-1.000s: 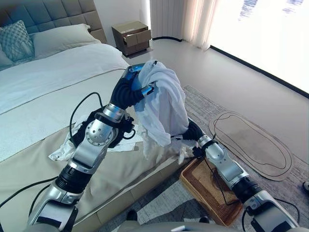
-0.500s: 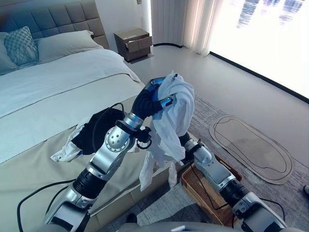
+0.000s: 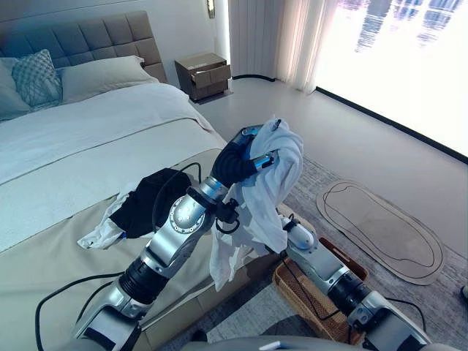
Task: Pick up clothes into the bucket
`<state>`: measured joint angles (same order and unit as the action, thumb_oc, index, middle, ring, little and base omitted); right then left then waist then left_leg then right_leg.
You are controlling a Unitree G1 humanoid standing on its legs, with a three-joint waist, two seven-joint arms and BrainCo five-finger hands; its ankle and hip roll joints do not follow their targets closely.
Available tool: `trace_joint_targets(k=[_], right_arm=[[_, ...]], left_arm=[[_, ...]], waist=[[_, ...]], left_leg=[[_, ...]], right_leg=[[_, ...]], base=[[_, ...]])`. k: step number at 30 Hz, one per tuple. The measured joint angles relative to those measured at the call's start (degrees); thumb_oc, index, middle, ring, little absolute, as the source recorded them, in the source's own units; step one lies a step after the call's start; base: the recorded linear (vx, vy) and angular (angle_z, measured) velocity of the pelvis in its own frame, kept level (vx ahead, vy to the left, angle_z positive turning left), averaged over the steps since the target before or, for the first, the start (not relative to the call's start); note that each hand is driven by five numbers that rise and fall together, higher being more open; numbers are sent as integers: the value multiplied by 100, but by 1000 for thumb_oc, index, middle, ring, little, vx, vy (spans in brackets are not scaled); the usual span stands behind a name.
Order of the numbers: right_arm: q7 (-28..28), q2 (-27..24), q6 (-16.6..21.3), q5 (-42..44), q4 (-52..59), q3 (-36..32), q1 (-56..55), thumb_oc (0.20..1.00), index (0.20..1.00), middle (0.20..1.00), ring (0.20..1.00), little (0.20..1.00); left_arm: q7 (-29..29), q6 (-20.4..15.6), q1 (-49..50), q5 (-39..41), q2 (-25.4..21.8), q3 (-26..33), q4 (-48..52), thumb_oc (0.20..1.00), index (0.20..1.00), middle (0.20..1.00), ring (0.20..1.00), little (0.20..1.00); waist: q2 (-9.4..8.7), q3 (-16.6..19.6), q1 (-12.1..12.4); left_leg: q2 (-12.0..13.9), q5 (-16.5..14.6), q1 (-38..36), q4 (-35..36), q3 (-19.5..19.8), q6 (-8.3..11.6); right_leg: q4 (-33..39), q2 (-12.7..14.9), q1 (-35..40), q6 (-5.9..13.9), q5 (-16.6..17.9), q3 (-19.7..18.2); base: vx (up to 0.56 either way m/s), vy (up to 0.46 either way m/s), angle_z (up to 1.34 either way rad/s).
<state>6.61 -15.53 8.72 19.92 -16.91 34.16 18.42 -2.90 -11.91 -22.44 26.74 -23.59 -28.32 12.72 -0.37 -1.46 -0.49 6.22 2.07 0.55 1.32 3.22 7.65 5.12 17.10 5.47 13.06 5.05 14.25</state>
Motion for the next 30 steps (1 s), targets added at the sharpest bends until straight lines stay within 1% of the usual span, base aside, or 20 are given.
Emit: trace_joint_targets(k=[6, 8, 11, 12, 14, 15, 16, 17, 18, 20, 22, 23, 25, 27, 29, 30], right_arm=[[1, -70, -1, 212, -2, -57, -196, 200, 200, 200, 200, 200], [5, -82, 0, 243, 4, -274, -412, 200, 200, 200, 200, 200], [-12, -141, -1, 392, 6, -671, -798, 200, 200, 200, 200, 200], [-44, -129, 0, 454, 3, -895, -980, 200, 200, 200, 200, 200], [-91, -235, 6, 517, 7, -964, -1079, 200, 200, 200, 200, 200], [-108, -222, 11, 573, 7, -1213, -1281, 200, 200, 200, 200, 200], [-144, -233, 12, 617, 0, -1308, -1364, 200, 200, 200, 200, 200], [-201, -246, 19, 658, 1, -1468, -1480, 200, 200, 200, 200, 200], [-231, -238, 23, 662, 0, -1596, -1557, 200, 200, 200, 200, 200], [-354, -244, 67, 679, -6, -1831, -1634, 200, 200, 200, 200, 200], [-428, -246, 134, 730, -3, -1974, -1650, 200, 200, 200, 200, 200], [-482, -231, 195, 832, 2, -2131, -1650, 200, 200, 200, 200, 200], [-613, -217, 317, 1040, 0, -2364, -1649, 200, 200, 200, 200, 200], [-733, -138, 408, 1200, 3, -2499, -1625, 200, 200, 200, 200, 200], [-827, -107, 466, 1288, 5, -2546, -1640, 200, 200, 200, 200, 200], [-895, -98, 466, 1289, -4, -2646, -1662, 200, 200, 200, 200, 200]], left_arm=[[14, 0, 51, -17, -15, 39, -2, 200, 200, 200, 200, 200], [15, -1, 156, -66, -9, 80, -2, 200, 200, 200, 200, 200], [43, -8, 444, -128, -7, 328, -27, 200, 200, 200, 200, 200], [58, -10, 632, -129, -3, 453, -46, 200, 200, 200, 200, 200], [81, -17, 770, -129, -5, 496, -102, 200, 200, 200, 200, 200], [81, -58, 973, -131, 67, 533, -273, 200, 200, 200, 200, 200], [110, -60, 1105, -132, 109, 566, -407, 460, 460, 460, 460, 460], [150, -72, 1250, -156, 156, 601, -687, 871, 871, 871, 871, 871], [184, -76, 1300, -259, 206, 611, -902, 1000, 1000, 1000, 1000, 1000], [270, -59, 1391, -559, 230, 601, -1399, 1000, 1000, 1000, 1000, 1000], [297, -56, 1397, -752, 245, 594, -1691, 1000, 1000, 1000, 1000, 1000], [314, -59, 1401, -940, 279, 580, -1993, 1000, 1000, 1000, 1000, 1000], [369, -26, 1438, -1032, 349, 470, -2413, 1000, 1000, 1000, 1000, 1000], [419, 35, 1506, -1140, 408, 457, -2702, 1000, 1000, 1000, 1000, 1000], [425, 41, 1567, -1279, 417, 453, -2811, 1000, 1000, 1000, 1000, 1000], [427, 47, 1578, -1441, 464, 455, -2969, 1000, 1000, 1000, 1000, 1000]], waist=[[4, 20, 2], [5, 46, -5], [5, 53, -15], [7, 54, -15], [2, 57, -19], [2, 71, -16], [2, 73, -23], [1, 73, -25], [0, 72, -24], [-8, 72, -40], [-13, 72, -38], [-13, 73, -52], [-30, 74, -76], [-43, 75, -173], [-60, 71, -201], [-62, 70, -176]], left_leg=[[-1, 12, -6, 0, 2, -15], [0, 12, -10, 1, 0, -16], [2, 10, -19, 16, -9, -18], [3, 10, -34, 28, -15, -18], [4, 10, -46, 40, -24, -19], [9, 2, -98, 95, -38, -32], [12, -3, -106, 119, -51, -41], [22, -6, -106, 138, -84, -48], [26, -6, -106, 141, -94, -48], [41, 0, -105, 163, -123, -54], [52, 7, -106, 182, -140, -56], [58, 26, -107, 198, -146, -40], [62, 38, -109, 205, -147, -28], [72, 38, -112, 210, -149, -28], [79, 39, -120, 209, -156, -29], [79, 39, -132, 209, -165, -30]], right_leg=[[0, 0, 9, 0, 0, 8], [0, 0, 9, 1, -1, 8], [1, 0, 5, 3, -3, 3], [1, 0, 10, 4, -4, -1], [1, 0, 6, 4, -4, -13], [2, 0, 20, 15, -13, -23], [1, 0, 18, 14, -19, -24], [2, -4, -1, 16, -20, -38], [2, -6, -10, 15, -20, -50], [2, -21, -41, 14, -20, -78], [2, -30, -63, 13, -21, -96], [2, -38, -76, 13, -20, -106], [1, -46, -80, 12, -20, -112], [2, -56, -84, 12, -20, -113], [1, -63, -92, 12, -20, -122], [2, -63, -89, 12, -20, -137]], base=[[0, 0, 0], [0, 0, 0], [0, 0, 0], [-1, 2, -3], [-3, 0, -4], [0, 0, 0], [1, -7, -4], [0, -7, -5], [-4, -8, -6], [2, -9, -6], [3, -4, -6], [0, -4, -4], [0, 0, 0], [0, 0, 0], [3, -5, -3], [1, -5, -4]])
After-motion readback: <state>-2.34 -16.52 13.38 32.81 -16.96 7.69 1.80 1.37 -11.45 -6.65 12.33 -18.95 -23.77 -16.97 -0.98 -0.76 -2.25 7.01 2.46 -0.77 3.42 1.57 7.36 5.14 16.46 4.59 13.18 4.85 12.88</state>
